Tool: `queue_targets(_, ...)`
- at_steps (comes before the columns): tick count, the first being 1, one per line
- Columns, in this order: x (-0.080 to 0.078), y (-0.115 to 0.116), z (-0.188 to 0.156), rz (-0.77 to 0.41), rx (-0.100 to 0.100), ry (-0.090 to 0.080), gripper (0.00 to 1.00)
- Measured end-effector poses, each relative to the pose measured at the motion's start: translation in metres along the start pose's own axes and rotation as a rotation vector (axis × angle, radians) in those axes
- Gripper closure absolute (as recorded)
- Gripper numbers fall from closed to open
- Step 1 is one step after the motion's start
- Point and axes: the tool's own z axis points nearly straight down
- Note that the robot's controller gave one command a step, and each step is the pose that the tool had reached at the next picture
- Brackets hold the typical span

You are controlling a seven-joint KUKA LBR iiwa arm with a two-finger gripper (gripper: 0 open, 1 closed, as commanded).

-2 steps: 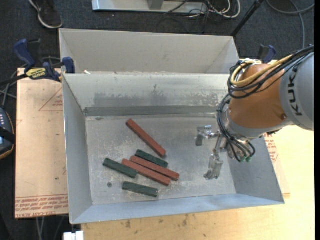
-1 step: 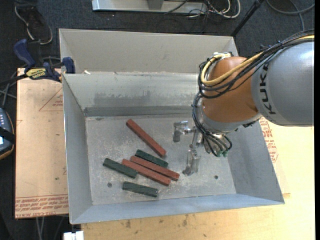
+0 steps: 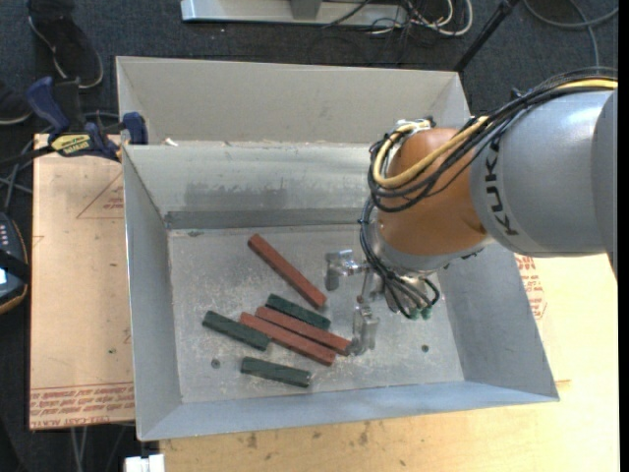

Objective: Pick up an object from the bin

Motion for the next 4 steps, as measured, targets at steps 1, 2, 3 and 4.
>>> queue_targets(1,0.006,0.043,0.069,0.073,-0.001,0.0,0.0)
queue_targets(2,0.009,0.032,0.064,0.011,-0.003,-0.006,1.0)
queue_targets(3,0.009,0.032,0.064,0.011,-0.003,-0.006,1.0)
queue_targets(4,0.009,0.032,0.061,0.011,-0.003,-0.004,1.0)
